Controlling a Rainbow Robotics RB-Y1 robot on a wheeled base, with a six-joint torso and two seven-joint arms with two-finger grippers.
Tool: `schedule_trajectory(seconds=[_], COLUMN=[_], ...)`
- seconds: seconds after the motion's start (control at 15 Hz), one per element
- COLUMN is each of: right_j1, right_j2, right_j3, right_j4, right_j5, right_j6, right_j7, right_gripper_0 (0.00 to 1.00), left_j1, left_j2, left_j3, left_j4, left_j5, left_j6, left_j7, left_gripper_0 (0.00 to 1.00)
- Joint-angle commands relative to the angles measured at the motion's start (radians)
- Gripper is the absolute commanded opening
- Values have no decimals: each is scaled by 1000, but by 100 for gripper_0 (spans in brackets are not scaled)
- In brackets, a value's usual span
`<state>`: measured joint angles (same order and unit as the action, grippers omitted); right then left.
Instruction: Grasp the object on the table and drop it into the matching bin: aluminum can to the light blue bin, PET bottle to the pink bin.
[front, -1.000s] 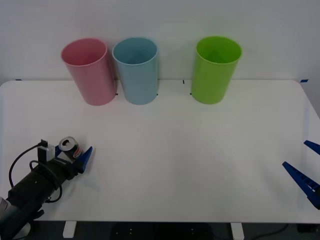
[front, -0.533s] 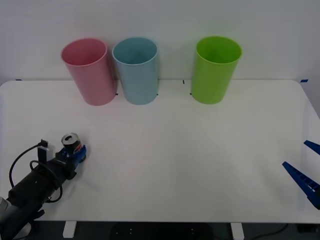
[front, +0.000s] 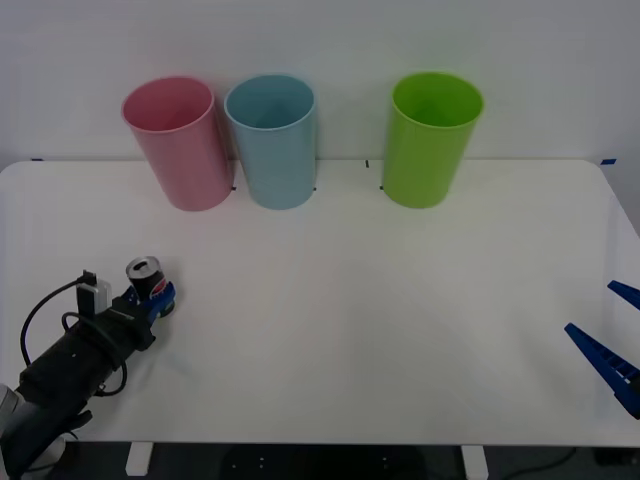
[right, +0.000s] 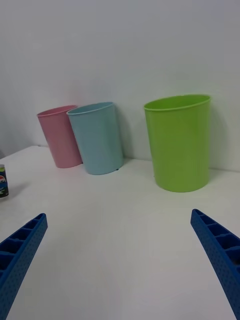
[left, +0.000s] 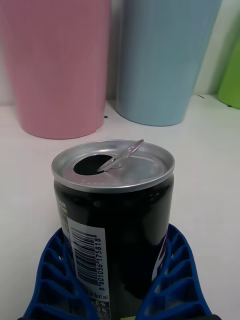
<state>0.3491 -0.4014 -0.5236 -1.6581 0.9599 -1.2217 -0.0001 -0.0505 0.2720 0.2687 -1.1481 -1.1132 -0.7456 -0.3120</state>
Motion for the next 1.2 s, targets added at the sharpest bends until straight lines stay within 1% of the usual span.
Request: schedule_trajectory(seconds=[0.07, 0.2, 0.53, 0.73, 0.8, 0.93, 1.0, 1.13, 1.2], right_j1=[0, 0, 0, 0, 0, 0, 0, 0, 0], right_j2=[0, 0, 0, 0, 0, 0, 0, 0, 0], right_j3=[0, 0, 0, 0, 0, 0, 0, 0, 0], right_j4=[0, 0, 0, 0, 0, 0, 0, 0, 0], right_j5=[0, 0, 0, 0, 0, 0, 0, 0, 0], right_j6=[0, 0, 0, 0, 0, 0, 0, 0, 0], right_j7=[0, 0, 0, 0, 0, 0, 0, 0, 0], right_gripper_0=[100, 100, 100, 100, 100, 100, 100, 100, 100], left_j1=[0, 0, 20, 18, 18, 12, -3, -32, -52], left_j2=[1, 1, 4, 4, 4, 3, 4, 4, 9], left_j3=[0, -2, 3, -5, -8, -13, -14, -14, -14], left_j4=[-39, -73, -191, -245, -268, -326, -360, -391, -392], left_j5=[7, 33, 87, 90, 90, 64, 36, 7, 7], left_j6=[-37, -61, -69, -70, -70, -69, -69, -69, -69], left_j7=[13, 22, 51, 82, 105, 199, 251, 321, 344], left_gripper_0=[0, 0, 0, 0, 0, 0, 0, 0, 0])
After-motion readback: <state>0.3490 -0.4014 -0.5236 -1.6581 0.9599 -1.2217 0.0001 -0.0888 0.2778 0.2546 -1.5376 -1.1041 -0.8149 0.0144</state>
